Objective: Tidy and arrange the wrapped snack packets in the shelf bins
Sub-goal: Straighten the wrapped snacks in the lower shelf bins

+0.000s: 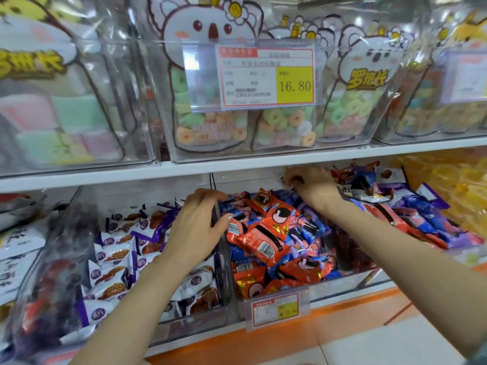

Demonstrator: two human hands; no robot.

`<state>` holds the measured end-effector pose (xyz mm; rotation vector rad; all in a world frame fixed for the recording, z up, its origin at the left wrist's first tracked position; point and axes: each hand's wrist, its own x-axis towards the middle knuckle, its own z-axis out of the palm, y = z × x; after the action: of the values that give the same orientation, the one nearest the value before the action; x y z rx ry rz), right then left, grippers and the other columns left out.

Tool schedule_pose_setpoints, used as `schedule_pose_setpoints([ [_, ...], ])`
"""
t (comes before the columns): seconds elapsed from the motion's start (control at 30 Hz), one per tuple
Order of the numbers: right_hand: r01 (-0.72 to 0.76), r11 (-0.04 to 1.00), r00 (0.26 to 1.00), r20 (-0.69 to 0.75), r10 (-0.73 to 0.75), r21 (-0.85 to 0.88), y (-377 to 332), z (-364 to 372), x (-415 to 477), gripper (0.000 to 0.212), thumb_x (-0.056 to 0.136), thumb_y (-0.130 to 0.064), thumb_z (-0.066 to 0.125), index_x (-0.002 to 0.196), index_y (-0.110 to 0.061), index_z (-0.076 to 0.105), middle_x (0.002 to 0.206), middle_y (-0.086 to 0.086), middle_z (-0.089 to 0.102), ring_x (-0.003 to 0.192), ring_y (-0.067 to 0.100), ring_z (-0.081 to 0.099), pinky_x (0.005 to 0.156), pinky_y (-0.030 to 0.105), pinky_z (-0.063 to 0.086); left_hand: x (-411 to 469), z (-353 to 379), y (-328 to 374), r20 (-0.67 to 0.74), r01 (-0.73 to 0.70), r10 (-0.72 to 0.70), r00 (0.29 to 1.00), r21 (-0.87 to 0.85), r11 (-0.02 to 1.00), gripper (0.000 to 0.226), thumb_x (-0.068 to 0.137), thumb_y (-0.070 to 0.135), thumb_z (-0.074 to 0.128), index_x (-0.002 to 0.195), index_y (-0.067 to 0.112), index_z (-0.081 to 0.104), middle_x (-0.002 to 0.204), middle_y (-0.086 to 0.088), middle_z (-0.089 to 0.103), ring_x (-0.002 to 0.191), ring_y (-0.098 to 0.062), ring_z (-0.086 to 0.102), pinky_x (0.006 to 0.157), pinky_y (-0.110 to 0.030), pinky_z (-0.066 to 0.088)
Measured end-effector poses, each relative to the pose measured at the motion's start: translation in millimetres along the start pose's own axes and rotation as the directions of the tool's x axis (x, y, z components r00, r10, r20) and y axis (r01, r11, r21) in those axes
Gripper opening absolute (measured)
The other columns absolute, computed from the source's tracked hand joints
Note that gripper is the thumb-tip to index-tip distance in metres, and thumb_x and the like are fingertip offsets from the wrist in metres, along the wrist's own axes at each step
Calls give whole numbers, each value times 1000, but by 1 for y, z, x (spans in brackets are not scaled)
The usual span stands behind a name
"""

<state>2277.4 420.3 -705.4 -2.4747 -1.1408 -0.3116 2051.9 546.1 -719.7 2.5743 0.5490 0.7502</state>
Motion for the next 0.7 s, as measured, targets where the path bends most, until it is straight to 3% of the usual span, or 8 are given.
schedule_pose_setpoints([
  [0.07, 80, 960, 983, -182, -31, 268, -5, -11, -18, 19, 80, 3, 59, 76, -14, 69, 85, -1, 70, 84, 22, 65, 78, 34, 49, -1, 0, 6, -21, -37, 37, 999, -13, 999, 37, 88, 22, 61, 125, 17, 55, 125, -2, 54, 118, -18, 44, 86, -21, 31],
  [0.13, 31, 867, 976, -202, 81, 498, -14, -19, -38, 16, 80, -1, 67, 78, -16, 61, 79, -2, 65, 77, 17, 61, 72, 35, 51, -2, 0, 15, -31, -41, 38, 999, -80, 996, 42, 88, 23, 61, 128, 20, 52, 127, 1, 54, 121, -15, 43, 89, -20, 30],
  [0.2, -115, 655, 969, -59, 238, 747, -31, -30, -58, 24, 80, -5, 71, 86, -17, 51, 80, -1, 62, 76, 15, 59, 69, 29, 51, -5, 1, 26, -12, -11, 9, 1000, -248, 969, 50, 86, 26, 64, 132, 23, 45, 127, 6, 54, 119, -8, 46, 95, -21, 37],
  [0.27, -181, 382, 963, 85, 254, 906, -51, -36, -80, 33, 80, 3, 69, 91, -16, 45, 76, 0, 59, 70, 11, 57, 63, 18, 50, -10, 2, 39, 51, 60, -42, 998, -446, 893, 55, 83, 26, 68, 131, 25, 40, 118, 13, 56, 109, 0, 52, 88, -19, 45],
  [0.37, -211, 251, 962, 155, 225, 945, -75, -34, -110, 29, 80, 4, 67, 97, -15, 52, 74, 4, 61, 66, 7, 59, 63, 17, 49, -19, 3, 55, 124, 158, -101, 987, -645, 748, 48, 83, 15, 68, 121, 25, 41, 101, 12, 61, 85, 7, 61, 68, -15, 50],
  [0.47, -260, 329, 950, 179, 256, 908, -80, -21, -132, 17, 87, -10, 64, 95, -23, 57, 76, 1, 61, 71, 8, 59, 66, 20, 47, -31, -3, 61, 121, 198, -158, 980, -674, 712, 44, 84, 5, 66, 119, 20, 44, 71, 15, 52, 59, 12, 55, 55, -10, 44],
  [0.6, -204, 581, 979, 163, 123, 788, -83, -15, -143, 14, 89, -23, 63, 102, -27, 59, 95, -7, 65, 83, 8, 60, 69, 11, 45, -47, -23, 56, 8, 205, -261, 965, -642, 739, 41, 86, 9, 64, 120, 20, 43, 75, 7, 53, 62, 11, 54, 57, -8, 44],
  [0.7, -83, 751, 992, 123, 2, 655, -94, -11, -144, 26, 88, -25, 64, 114, -26, 60, 103, -8, 61, 87, 6, 55, 75, 16, 46, -59, -48, 31, -150, 284, -456, 877, -604, 745, 29, 87, 15, 64, 112, 15, 49, 76, 0, 53, 67, -1, 52, 62, -14, 42],
])
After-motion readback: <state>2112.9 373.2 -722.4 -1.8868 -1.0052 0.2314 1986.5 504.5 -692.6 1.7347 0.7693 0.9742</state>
